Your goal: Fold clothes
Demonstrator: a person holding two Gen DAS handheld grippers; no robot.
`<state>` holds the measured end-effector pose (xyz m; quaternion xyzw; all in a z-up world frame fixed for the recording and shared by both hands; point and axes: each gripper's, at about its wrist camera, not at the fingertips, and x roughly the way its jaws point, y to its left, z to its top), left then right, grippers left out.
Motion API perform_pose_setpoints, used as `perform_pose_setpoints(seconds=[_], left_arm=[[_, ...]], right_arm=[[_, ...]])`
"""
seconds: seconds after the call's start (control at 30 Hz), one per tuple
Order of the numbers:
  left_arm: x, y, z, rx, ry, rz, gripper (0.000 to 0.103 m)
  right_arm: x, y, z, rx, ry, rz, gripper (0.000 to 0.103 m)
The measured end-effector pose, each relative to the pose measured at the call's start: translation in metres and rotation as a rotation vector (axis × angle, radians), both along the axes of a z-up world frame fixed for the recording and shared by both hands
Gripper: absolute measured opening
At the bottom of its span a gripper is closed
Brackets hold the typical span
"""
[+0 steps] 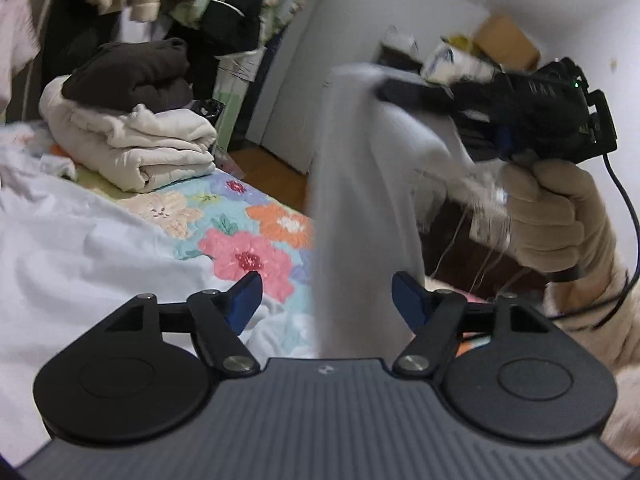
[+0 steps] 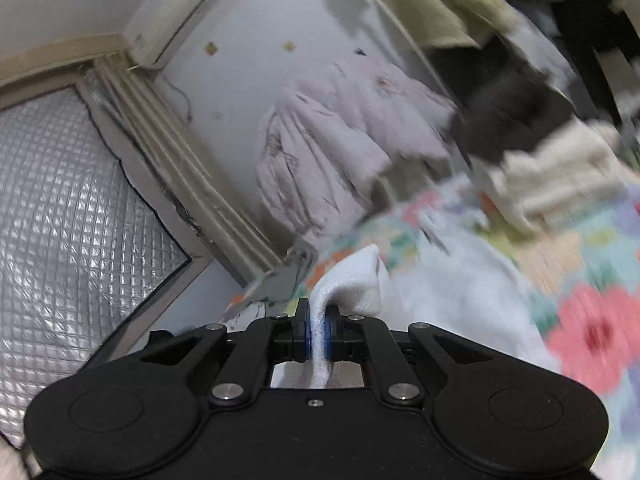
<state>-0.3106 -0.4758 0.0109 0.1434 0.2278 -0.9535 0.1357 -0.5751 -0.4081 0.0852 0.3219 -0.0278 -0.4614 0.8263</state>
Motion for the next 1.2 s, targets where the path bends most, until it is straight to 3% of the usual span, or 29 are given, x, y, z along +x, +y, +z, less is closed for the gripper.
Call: perform_pose_setpoints(seconds=[0.17, 0.33, 0.4, 0.53, 0.57, 0.6, 0.87, 0.97, 1.03, 1.17, 1.2], left_arm=[[0.01, -0.023, -0.021, 0.093, 0.085, 0.068, 0.074], [0.023, -0.052, -0.043, 0.183, 0.086, 0.188, 0.074], [0.026, -0.06, -0.049, 0.172, 0.039, 0.23, 0.074], [0.032, -0.073, -0.068, 0.199, -0.026, 0.285, 0.074], [0.033, -0.076, -0.075, 0.223, -0.032, 0.291, 0.074], [0.035, -0.078, -0.083, 0.249, -0.037, 0.297, 0.074], [0.021, -0.082, -0.121, 0.333, -0.111, 0.24, 0.074], [0.018, -0.075, -0.126, 0.363, -0.111, 0.174, 0.07], [0.014, -0.068, -0.128, 0.391, -0.095, 0.13, 0.069], [-0.001, -0.055, -0.135, 0.414, -0.168, 0.135, 0.068], [-0.006, -0.055, -0.136, 0.413, -0.172, 0.148, 0.04]], right_arm=[[0.034, -0.042, 0.013, -0.048, 0.108, -0.015, 0.009], [0.052, -0.087, 0.005, -0.034, 0.14, -0.063, 0.009], [0.055, -0.108, -0.001, -0.015, 0.153, -0.084, 0.011], [0.062, -0.146, -0.026, 0.108, 0.216, -0.088, 0.025], [0.062, -0.146, -0.033, 0.126, 0.227, -0.083, 0.041], [0.06, -0.142, -0.04, 0.139, 0.239, -0.083, 0.049], [0.02, -0.068, -0.087, 0.219, 0.288, -0.076, 0.049], [0.017, -0.028, -0.103, 0.236, 0.406, -0.012, 0.049], [0.02, -0.004, -0.115, 0.255, 0.461, 0.035, 0.044], [0.029, 0.038, -0.14, 0.29, 0.556, 0.102, 0.035], [0.033, 0.045, -0.146, 0.294, 0.595, 0.113, 0.033]])
